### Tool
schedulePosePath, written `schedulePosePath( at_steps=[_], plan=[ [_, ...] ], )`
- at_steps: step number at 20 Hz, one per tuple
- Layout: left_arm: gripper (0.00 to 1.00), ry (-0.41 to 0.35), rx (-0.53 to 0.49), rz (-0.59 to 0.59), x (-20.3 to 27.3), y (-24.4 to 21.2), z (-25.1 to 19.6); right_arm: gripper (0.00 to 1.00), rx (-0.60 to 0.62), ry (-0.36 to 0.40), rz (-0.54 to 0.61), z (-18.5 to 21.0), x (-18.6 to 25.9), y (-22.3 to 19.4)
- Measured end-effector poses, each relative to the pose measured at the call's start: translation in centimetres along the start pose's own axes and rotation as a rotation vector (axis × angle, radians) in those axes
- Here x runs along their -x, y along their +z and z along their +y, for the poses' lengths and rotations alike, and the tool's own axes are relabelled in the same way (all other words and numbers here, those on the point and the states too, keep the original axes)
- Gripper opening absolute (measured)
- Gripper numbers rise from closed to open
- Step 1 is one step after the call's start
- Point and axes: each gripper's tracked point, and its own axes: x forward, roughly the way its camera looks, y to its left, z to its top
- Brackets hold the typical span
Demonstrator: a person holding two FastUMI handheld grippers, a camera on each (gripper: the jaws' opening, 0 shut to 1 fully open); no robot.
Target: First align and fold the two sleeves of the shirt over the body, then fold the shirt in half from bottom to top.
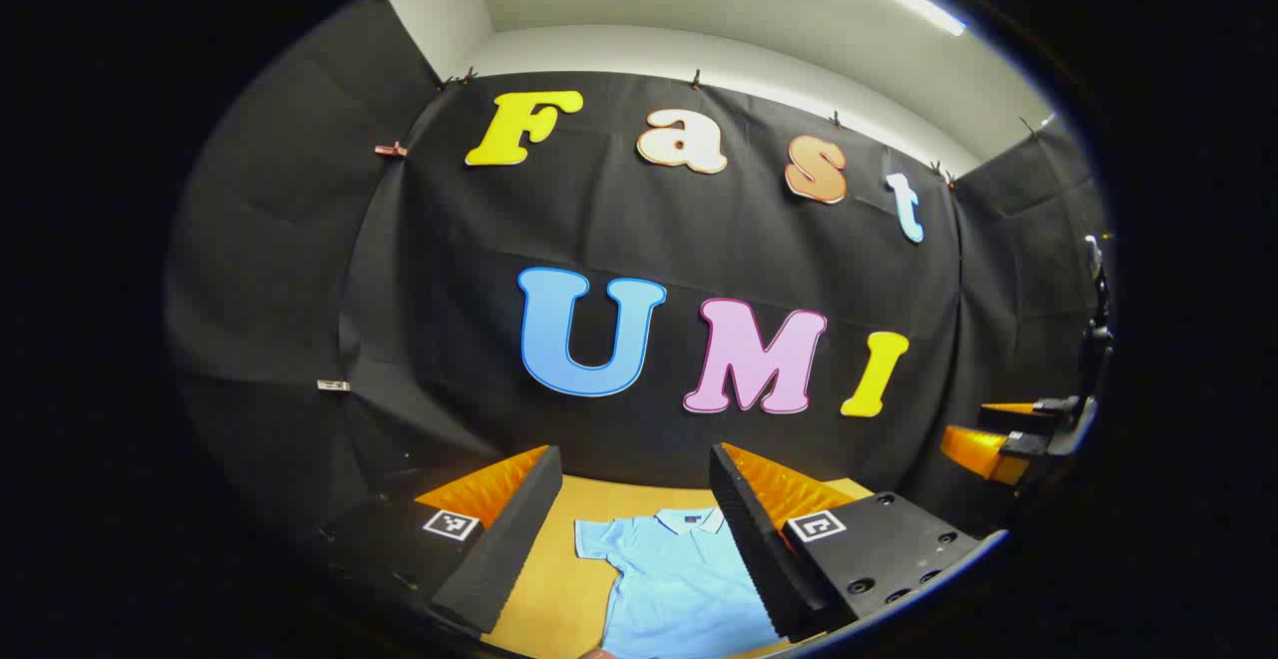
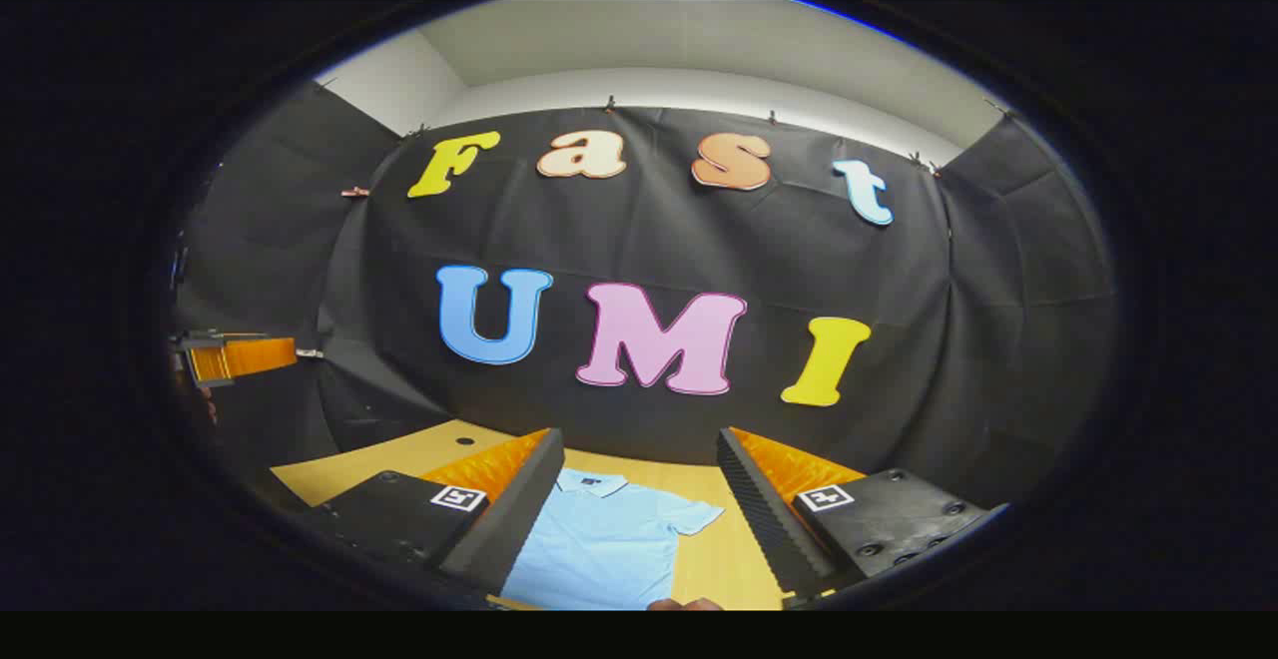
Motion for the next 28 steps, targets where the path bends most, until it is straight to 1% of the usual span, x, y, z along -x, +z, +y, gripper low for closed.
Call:
schedulePosePath(
  at_steps=[4, 5, 6, 8, 9, 10, 11, 13, 15, 18, 20, 23, 25, 26, 28],
  plan=[
    [0.96, 0.043, -0.014, -0.009, -0.6, 0.3, 1.4, 0.97, -0.015, 0.005, 0.001, 0.1, -1.5, 0.3],
    [0.96, 0.039, -0.010, -0.014, -0.8, 0.5, 1.3, 0.95, -0.012, 0.000, -0.008, -0.1, -1.7, 0.7],
    [0.96, 0.033, -0.012, -0.012, -0.9, 0.4, 1.1, 0.97, -0.007, -0.008, -0.015, -0.2, -2.0, 1.0],
    [0.96, 0.039, -0.026, -0.009, -1.3, 0.2, 1.6, 0.97, -0.010, -0.003, -0.010, -0.1, -2.5, 0.6],
    [0.96, 0.042, -0.027, -0.010, -1.4, 0.3, 1.6, 0.95, -0.010, 0.001, -0.008, 0.0, -2.5, 0.5],
    [0.96, 0.037, -0.022, -0.012, -1.5, 0.4, 1.4, 0.97, -0.003, 0.000, -0.006, -0.2, -2.5, 0.4],
    [0.96, 0.030, -0.015, -0.014, -1.7, 0.5, 1.0, 0.95, 0.009, -0.008, -0.006, -0.5, -2.5, 0.3],
    [0.96, 0.022, -0.018, -0.012, -2.0, 0.4, 0.8, 0.97, 0.025, -0.023, -0.003, -1.2, -2.5, 0.2],
    [0.96, 0.014, -0.030, -0.012, -2.6, 0.4, 0.6, 0.97, 0.023, -0.031, -0.001, -1.0, -2.6, 0.0],
    [0.96, 0.001, -0.031, -0.011, -3.0, 0.4, 0.1, 0.97, 0.012, -0.046, 0.011, -1.8, -2.9, -0.6],
    [0.96, -0.003, -0.025, -0.011, -3.4, 0.3, -0.1, 0.97, 0.008, -0.052, 0.018, -2.7, -3.9, -0.8],
    [0.96, -0.006, -0.023, -0.007, -3.6, 0.1, -0.2, 0.97, 0.013, -0.047, 0.057, -3.3, -5.3, -2.3],
    [0.96, -0.002, -0.030, -0.006, -4.1, -0.1, -0.1, 0.95, 0.008, -0.036, 0.074, -3.5, -6.5, -3.1],
    [0.96, 0.001, -0.036, -0.005, -4.2, -0.4, -0.1, 0.97, 0.009, -0.029, 0.078, -3.6, -7.1, -3.4],
    [0.96, 0.013, -0.046, 0.004, -4.8, -0.7, 0.0, 0.97, 0.015, -0.017, 0.089, -4.0, -8.9, -4.3]
  ],
)
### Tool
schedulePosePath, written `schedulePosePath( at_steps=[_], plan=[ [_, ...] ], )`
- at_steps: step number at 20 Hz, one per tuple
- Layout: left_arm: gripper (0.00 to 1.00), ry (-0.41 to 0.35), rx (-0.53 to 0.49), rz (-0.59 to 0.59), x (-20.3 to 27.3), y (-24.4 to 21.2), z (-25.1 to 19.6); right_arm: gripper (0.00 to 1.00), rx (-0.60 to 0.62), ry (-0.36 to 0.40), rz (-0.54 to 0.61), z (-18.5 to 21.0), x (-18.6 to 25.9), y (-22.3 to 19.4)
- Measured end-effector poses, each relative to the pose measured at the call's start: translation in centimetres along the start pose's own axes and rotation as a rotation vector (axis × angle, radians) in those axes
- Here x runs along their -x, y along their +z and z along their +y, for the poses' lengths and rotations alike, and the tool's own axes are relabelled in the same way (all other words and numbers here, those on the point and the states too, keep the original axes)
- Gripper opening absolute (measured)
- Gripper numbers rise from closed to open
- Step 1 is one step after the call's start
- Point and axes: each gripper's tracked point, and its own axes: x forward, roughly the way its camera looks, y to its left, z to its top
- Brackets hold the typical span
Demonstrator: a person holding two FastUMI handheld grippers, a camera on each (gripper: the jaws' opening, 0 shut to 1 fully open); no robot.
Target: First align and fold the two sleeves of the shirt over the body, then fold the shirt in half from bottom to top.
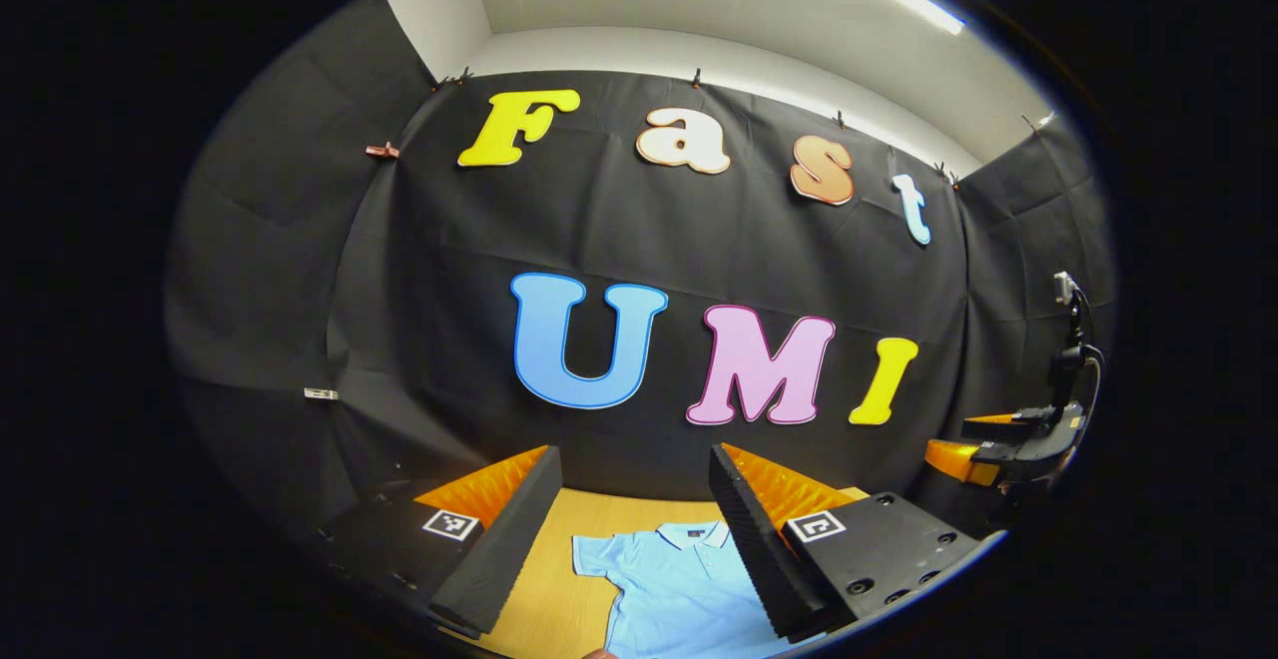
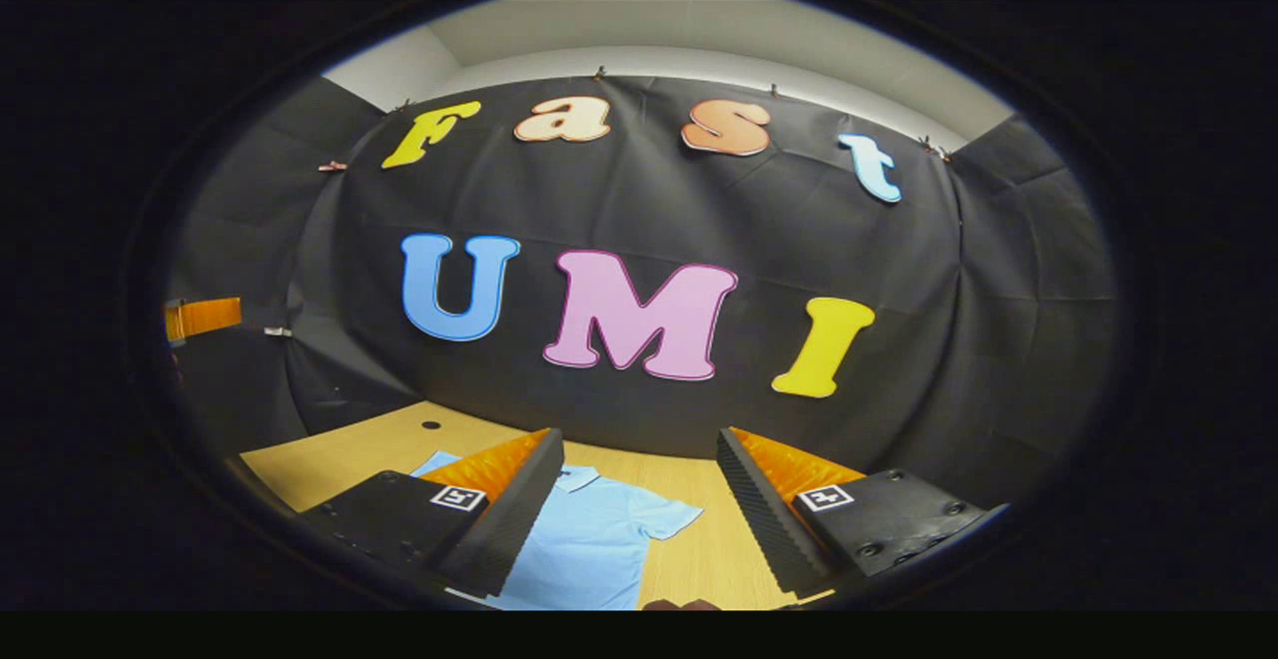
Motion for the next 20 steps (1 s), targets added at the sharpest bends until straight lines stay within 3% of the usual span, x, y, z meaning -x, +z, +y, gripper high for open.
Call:
schedulePosePath(
  at_steps=[4, 8, 15, 20],
  plan=[
    [0.96, 0.038, 0.001, 0.027, -2.8, -1.4, -0.2, 0.97, -0.009, -0.013, 0.058, -2.0, -5.1, -2.6],
    [0.96, 0.080, -0.016, 0.047, -5.9, -2.2, -0.9, 0.97, -0.049, 0.004, 0.159, -4.5, -12.7, -8.2],
    [0.96, 0.163, -0.071, 0.094, -11.5, -4.3, -2.6, 0.98, -0.109, 0.048, 0.419, -7.9, -25.1, -23.8],
    [0.97, 0.196, -0.110, 0.156, -13.9, -6.6, -4.3, 0.98, -0.140, 0.046, 0.636, -9.1, -28.3, -35.7]
  ],
)
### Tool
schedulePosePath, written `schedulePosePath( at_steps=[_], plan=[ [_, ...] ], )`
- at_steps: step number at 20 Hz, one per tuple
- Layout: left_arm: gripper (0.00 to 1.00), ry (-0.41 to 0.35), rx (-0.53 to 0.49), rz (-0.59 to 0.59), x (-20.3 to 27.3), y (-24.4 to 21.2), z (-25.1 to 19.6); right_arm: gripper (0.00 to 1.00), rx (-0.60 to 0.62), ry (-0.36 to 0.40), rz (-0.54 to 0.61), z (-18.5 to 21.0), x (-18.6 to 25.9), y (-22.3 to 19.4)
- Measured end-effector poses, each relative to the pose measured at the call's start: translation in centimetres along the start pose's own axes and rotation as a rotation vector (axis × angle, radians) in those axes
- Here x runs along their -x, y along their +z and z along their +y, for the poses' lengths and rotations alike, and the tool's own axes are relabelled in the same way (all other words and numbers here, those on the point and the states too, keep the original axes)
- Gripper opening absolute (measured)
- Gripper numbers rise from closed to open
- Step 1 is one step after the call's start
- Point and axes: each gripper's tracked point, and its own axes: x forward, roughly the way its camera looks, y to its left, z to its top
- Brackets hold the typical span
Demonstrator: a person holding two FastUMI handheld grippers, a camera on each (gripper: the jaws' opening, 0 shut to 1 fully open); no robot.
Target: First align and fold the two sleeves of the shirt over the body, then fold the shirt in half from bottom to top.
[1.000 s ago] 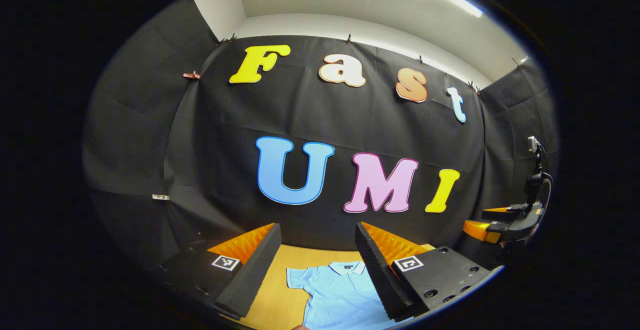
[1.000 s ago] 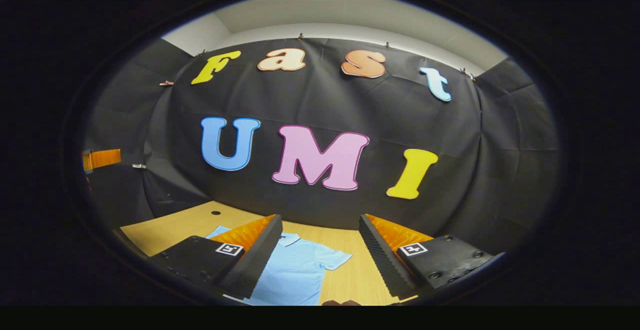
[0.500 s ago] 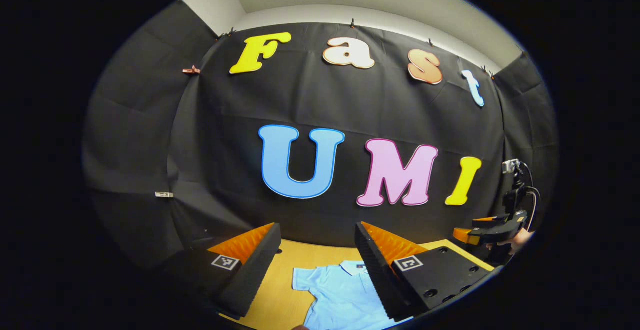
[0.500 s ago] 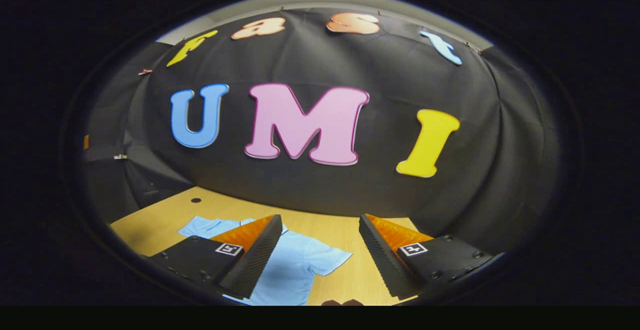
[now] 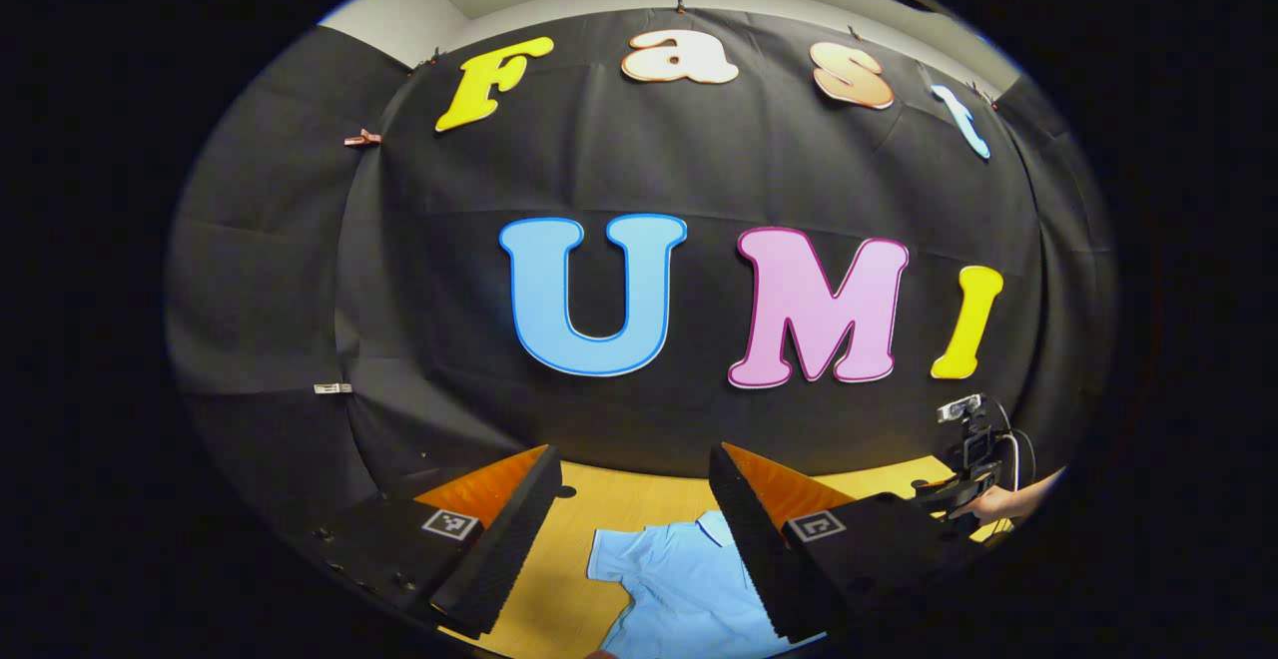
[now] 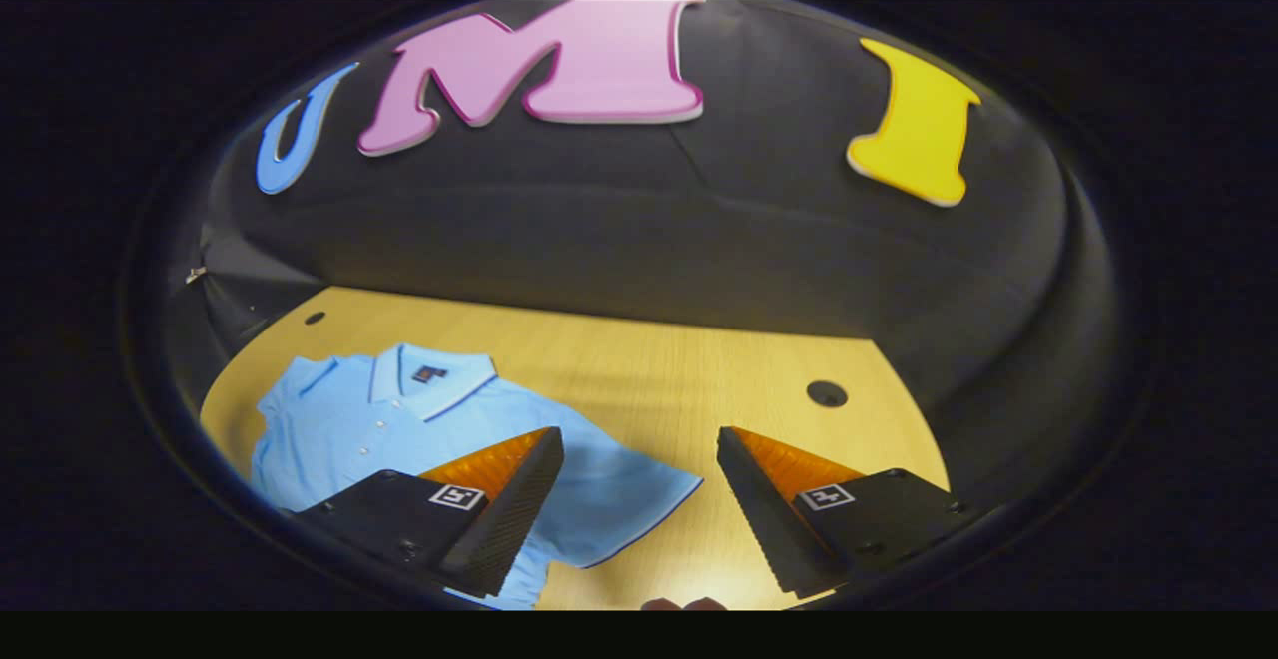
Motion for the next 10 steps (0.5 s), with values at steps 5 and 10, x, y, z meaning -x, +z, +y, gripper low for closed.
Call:
schedulePosePath(
  at_steps=[5, 10],
  plan=[
    [0.96, 0.015, -0.030, 0.028, -0.9, -0.9, -1.8, 0.98, -0.075, 0.012, 0.115, -1.1, -3.8, -4.7],
    [0.97, 0.026, -0.053, 0.042, -0.8, -1.3, -2.2, 0.99, -0.054, 0.011, 0.131, -1.3, -4.9, -6.2]
  ],
)
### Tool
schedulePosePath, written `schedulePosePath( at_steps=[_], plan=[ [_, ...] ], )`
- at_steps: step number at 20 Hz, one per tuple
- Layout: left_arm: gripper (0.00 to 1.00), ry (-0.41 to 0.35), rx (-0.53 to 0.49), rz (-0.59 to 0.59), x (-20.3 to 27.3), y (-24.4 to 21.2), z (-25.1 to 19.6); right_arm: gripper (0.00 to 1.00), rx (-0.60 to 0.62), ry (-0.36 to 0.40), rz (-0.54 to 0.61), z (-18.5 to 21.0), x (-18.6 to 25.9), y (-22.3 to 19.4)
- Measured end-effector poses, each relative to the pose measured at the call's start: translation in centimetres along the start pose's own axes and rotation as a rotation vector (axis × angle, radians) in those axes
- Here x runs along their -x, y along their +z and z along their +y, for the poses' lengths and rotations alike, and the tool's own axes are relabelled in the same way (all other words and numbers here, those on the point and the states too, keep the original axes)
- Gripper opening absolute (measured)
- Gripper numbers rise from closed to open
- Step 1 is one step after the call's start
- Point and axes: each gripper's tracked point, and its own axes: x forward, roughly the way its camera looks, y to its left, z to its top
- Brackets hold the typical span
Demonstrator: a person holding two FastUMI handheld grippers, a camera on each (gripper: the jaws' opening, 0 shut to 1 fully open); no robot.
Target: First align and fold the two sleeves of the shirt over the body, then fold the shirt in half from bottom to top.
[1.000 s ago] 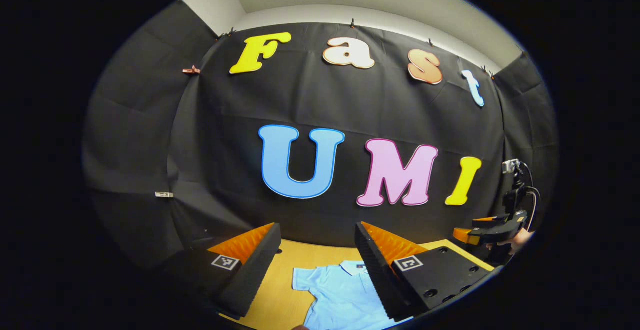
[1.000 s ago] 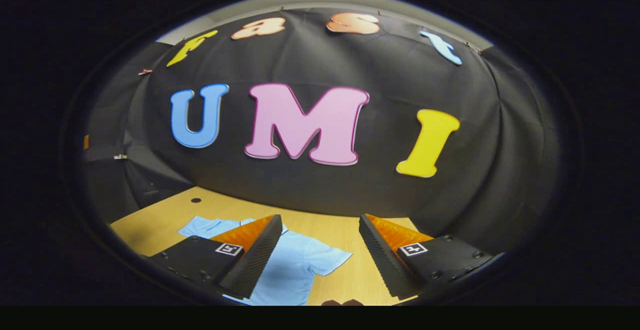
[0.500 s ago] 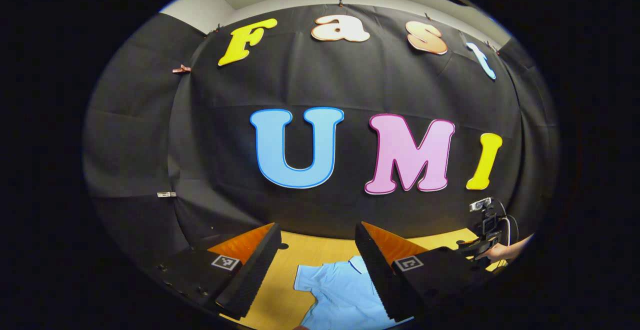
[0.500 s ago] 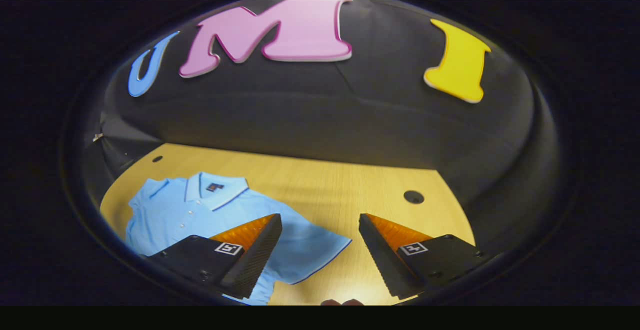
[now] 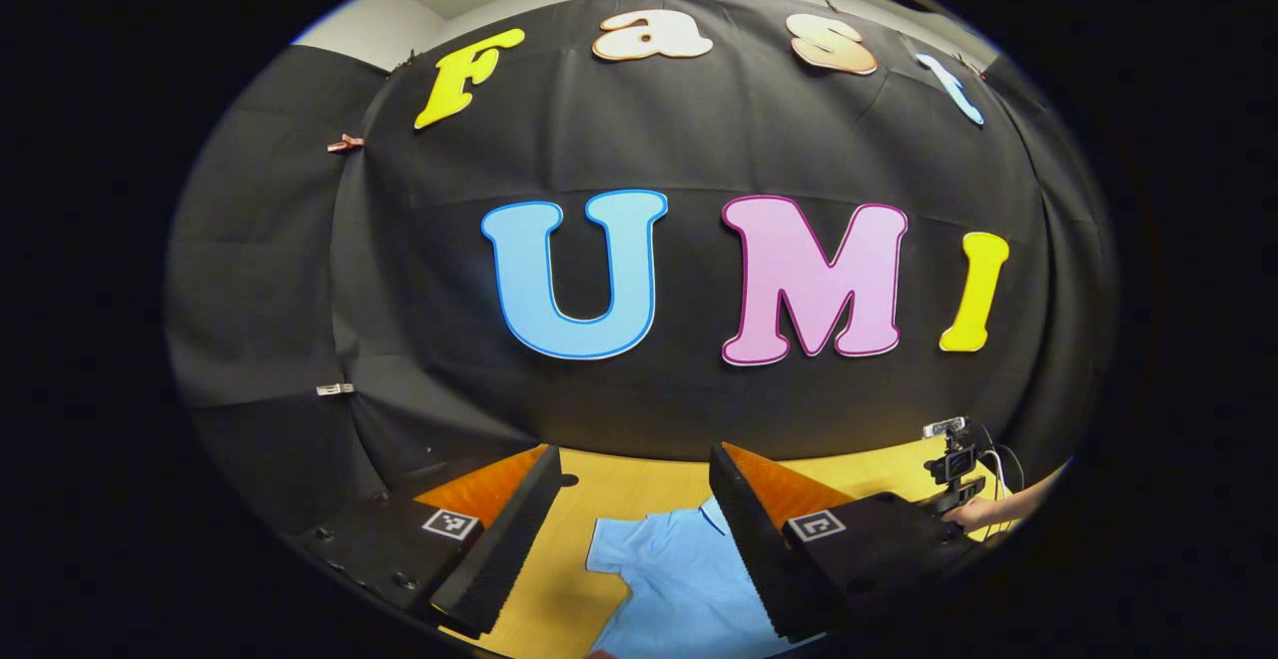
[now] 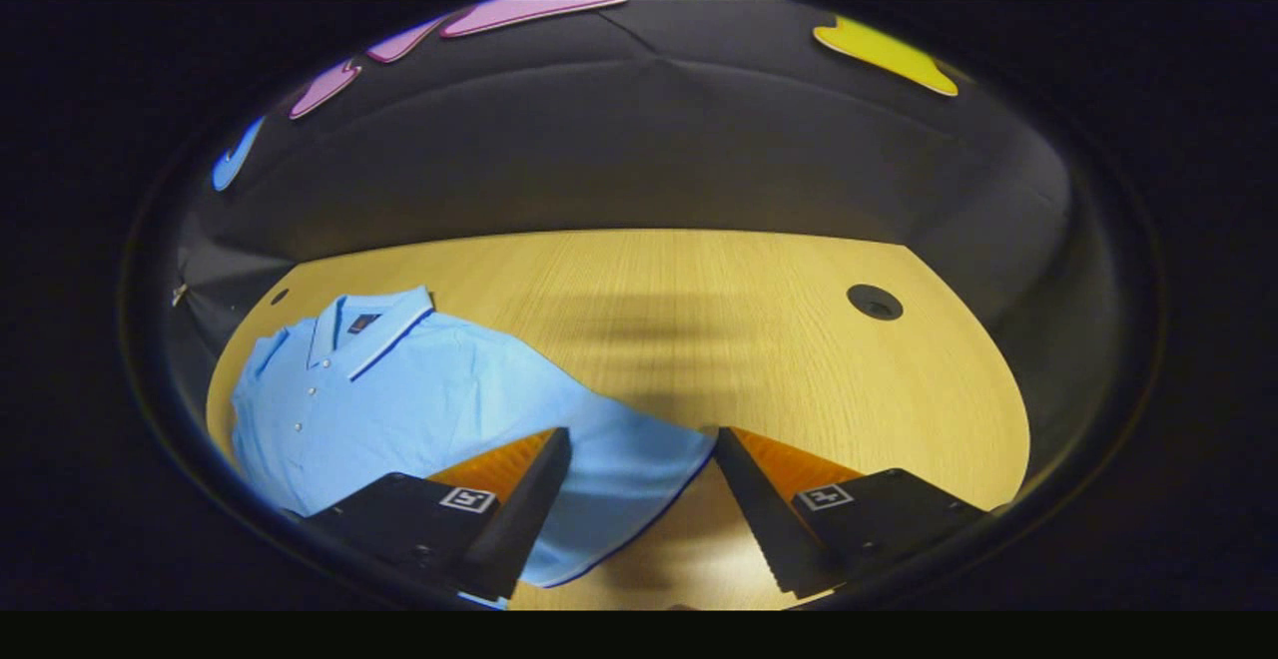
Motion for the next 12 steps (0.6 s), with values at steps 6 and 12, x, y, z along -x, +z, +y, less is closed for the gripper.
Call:
schedulePosePath(
  at_steps=[6, 12],
  plan=[
    [0.96, 0.006, -0.002, 0.008, 0.1, -0.1, 0.2, 0.17, -0.002, 0.016, 0.008, 2.2, -0.5, 0.2],
    [0.95, 0.030, 0.047, 0.019, 0.8, -0.9, 2.9, 0.07, -0.045, 0.135, -0.085, 7.5, 2.5, 4.2]
  ],
)
